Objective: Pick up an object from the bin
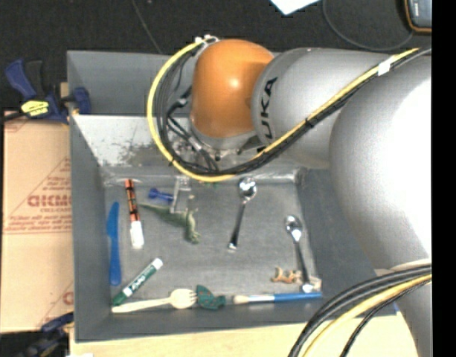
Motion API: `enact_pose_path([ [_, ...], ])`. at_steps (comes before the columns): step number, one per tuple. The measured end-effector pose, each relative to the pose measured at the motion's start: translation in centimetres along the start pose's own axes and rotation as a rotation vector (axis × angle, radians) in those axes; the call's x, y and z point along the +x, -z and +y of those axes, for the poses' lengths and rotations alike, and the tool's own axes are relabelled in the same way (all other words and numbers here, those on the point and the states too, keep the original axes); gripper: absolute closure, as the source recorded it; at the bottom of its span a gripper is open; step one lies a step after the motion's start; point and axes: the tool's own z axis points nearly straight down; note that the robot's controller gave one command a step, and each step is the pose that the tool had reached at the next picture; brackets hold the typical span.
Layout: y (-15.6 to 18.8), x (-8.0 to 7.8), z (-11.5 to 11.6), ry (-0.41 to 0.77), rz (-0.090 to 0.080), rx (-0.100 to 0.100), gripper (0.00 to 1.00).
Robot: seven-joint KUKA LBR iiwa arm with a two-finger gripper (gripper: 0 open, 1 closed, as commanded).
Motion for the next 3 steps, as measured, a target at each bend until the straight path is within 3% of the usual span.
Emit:
enact_pose_path([
  [1, -4.8, 0.7, -0.1, 0.000, 0.011, 0.004, 0.00],
  [3, -3.7, 0.8, -0.1, -0.029, 0.013, 0.005, 0.00],
])
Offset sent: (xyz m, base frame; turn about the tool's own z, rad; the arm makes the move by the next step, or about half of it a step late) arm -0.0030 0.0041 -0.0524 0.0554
